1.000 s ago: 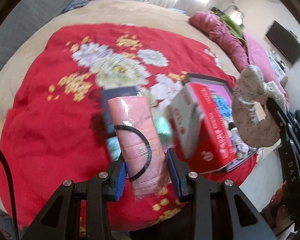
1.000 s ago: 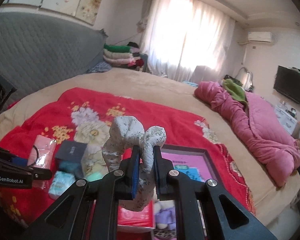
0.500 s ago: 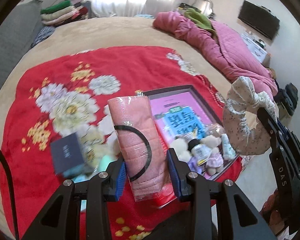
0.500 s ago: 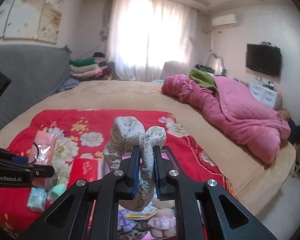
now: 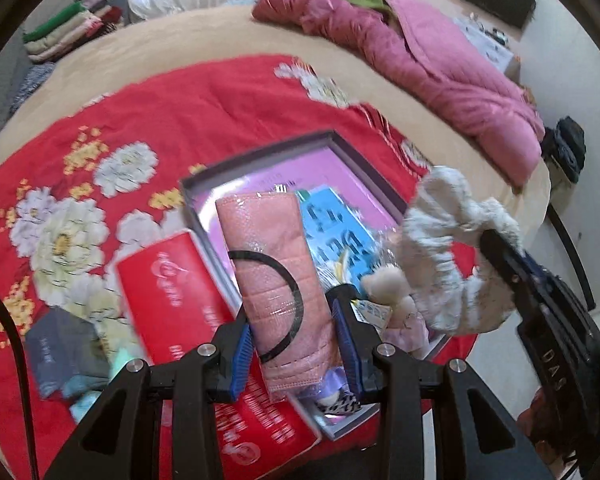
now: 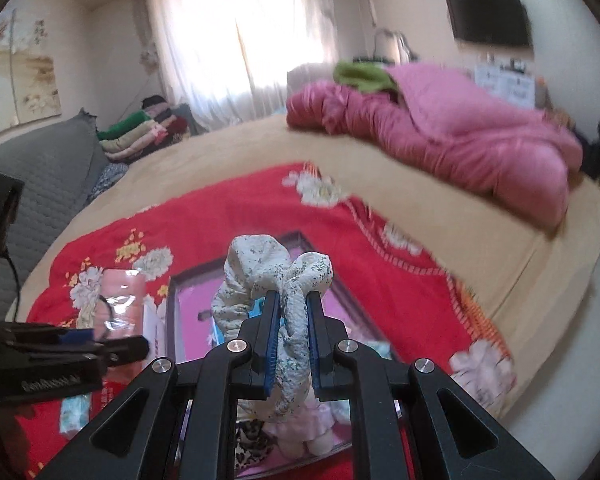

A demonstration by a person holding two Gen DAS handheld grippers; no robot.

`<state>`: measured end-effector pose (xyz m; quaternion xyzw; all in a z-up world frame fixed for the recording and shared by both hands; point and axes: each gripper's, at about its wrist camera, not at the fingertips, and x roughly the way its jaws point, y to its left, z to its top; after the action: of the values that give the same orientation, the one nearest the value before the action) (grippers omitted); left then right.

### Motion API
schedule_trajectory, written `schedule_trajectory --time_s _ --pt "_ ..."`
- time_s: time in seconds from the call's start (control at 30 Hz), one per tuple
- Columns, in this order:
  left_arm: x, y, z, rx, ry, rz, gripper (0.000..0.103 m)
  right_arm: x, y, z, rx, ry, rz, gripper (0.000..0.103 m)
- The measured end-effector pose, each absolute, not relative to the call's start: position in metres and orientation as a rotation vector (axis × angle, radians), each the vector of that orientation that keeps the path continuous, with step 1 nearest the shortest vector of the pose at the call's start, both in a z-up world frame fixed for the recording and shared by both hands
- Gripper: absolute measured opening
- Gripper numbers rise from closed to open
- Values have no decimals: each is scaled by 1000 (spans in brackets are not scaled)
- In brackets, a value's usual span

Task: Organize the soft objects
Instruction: 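Lift the towel roll and scrunchie and carry them over the pink tray, then lower the towel roll and scrunchie into the tray and open both tools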

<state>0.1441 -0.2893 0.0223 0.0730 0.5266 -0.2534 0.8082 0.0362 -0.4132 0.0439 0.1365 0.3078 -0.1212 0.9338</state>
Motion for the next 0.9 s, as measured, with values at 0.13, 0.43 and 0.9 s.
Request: schedule_trajectory --time_s 0.13,0.43,0.9 --pt "142 -304 3 189 1157 -552 38 50 -409 20 265 708 -236 14" --pt "142 -317 -20 221 1195 -559 39 62 -416 -10 228 782 -279 34" --pt "141 -320 -27 246 1204 -569 40 41 -434 9 313 738 -325 56"
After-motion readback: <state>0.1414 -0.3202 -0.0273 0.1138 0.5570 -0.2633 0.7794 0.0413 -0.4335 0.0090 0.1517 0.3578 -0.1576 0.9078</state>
